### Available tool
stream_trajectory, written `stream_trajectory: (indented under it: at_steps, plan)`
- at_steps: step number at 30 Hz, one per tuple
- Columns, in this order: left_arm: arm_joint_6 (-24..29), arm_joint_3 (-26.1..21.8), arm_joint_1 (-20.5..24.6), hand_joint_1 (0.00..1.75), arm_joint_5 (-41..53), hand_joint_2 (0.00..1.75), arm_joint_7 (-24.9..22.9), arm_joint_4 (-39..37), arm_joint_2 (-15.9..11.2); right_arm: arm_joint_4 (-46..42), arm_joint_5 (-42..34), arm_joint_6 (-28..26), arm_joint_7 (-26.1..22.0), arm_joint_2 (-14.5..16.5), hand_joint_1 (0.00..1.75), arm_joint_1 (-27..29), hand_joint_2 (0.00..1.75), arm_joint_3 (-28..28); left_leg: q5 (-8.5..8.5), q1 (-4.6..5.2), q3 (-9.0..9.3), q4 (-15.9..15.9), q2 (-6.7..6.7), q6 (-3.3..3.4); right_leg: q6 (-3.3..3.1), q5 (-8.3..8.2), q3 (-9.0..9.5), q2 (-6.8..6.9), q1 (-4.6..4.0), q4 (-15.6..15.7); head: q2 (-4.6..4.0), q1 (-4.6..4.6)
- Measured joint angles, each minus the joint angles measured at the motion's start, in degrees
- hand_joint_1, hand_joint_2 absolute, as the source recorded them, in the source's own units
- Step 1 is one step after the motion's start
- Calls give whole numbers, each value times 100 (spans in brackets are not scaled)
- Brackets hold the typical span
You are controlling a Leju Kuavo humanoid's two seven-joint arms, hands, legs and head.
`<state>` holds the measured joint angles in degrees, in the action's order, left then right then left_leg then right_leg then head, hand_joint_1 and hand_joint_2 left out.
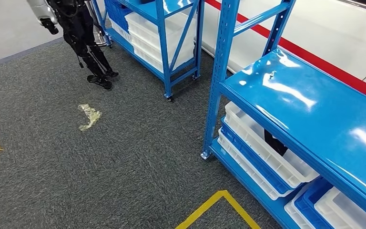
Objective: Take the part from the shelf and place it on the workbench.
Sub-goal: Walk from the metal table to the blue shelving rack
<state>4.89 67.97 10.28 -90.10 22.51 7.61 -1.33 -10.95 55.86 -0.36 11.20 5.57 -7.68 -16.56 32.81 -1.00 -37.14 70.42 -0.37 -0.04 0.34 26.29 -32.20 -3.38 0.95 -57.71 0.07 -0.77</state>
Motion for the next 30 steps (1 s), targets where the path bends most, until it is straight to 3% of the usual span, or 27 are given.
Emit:
stream_trajectory:
  at_steps: [2,3,5,6,7,9,11,13,14,16,18,20,21,23,25,27,29,30]
  plan:
    - [81,-4,-10,0,17,0,-16,-1,9,0,87,27,-4,12,0,-8,0,13,-412,-11,348,-790,-219,43,11,0,11,-145,-17,-9,0,-3]
    - [163,-6,-8,0,25,0,-28,-1,26,0,135,42,-3,24,0,-18,0,27,-516,-11,476,-1075,-322,56,29,-4,-1,-205,-23,-13,0,-4]
    - [348,-33,18,0,26,0,-48,0,96,0,212,73,31,41,0,-34,0,63,-530,19,545,-1256,-396,85,99,-24,-48,-310,-17,-4,0,-7]
    - [405,-53,40,0,30,0,-54,3,135,0,233,82,58,43,0,-34,0,74,-547,35,549,-1274,-333,116,142,-38,-78,-351,0,11,0,-7]
    - [432,-73,62,0,36,0,-58,4,170,0,248,88,86,41,0,-31,0,80,-570,42,561,-1311,-272,162,172,-30,-114,-299,6,-10,0,-8]
    - [421,-96,89,0,56,0,-60,5,209,0,263,83,114,35,0,-38,0,82,-618,36,591,-1390,-127,248,174,118,-290,-34,-12,-296,0,-31]
    - [364,-104,93,0,84,0,-83,4,225,0,261,62,111,21,0,-55,0,81,-624,48,591,-1410,46,282,142,442,-661,207,-22,-1045,0,-51]
    - [304,-104,93,0,110,0,-133,4,230,0,245,40,91,-3,0,-50,0,80,-617,56,585,-1408,199,289,162,663,-972,256,-19,-1693,0,-51]
    - [286,-104,96,0,114,0,-157,4,232,0,235,36,79,-15,0,-38,0,80,-613,56,586,-1407,259,287,196,666,-1004,267,-14,-1774,0,-54]
    - [267,-104,102,0,116,0,-182,5,239,0,224,33,65,-42,0,-19,0,79,-602,51,596,-1403,360,273,284,480,-776,319,3,-1358,0,-53]
    - [251,-104,116,0,117,0,-198,6,248,0,223,31,61,-67,0,-21,0,78,-575,64,618,-1392,462,234,353,203,-316,522,17,-522,0,-57]
    - [239,-104,131,0,134,0,-218,5,254,-1,227,26,56,-78,0,-32,0,78,-538,99,645,-1373,552,175,319,52,-27,688,5,-13,0,-46]
    - [236,-104,141,0,149,0,-230,5,254,-2,232,23,53,-81,0,-29,0,78,-526,115,657,-1367,593,148,280,38,0,701,-8,37,0,-37]
    - [253,-101,170,0,189,0,-240,5,267,-2,248,18,45,-96,0,2,0,77,-511,100,686,-1369,672,97,201,23,-22,583,-10,27,0,-19]
    - [290,-91,208,0,226,0,-223,5,275,-4,255,-4,30,-117,0,45,0,69,-358,59,639,-1203,486,28,114,6,-15,473,28,42,0,-9]
    - [304,-60,228,0,274,0,-205,4,270,-6,258,-45,-9,-133,0,70,0,50,4,31,378,-601,162,-19,42,-10,-1,354,53,48,0,7]
    - [305,-12,232,0,325,0,-214,4,266,-7,271,-64,-40,-140,0,88,0,31,303,29,14,149,51,-26,11,-19,-10,218,37,44,0,9]
    - [307,13,237,0,346,0,-231,4,264,-7,278,-66,-46,-146,0,101,0,22,298,28,-77,302,40,-21,7,-22,-11,141,30,41,0,9]
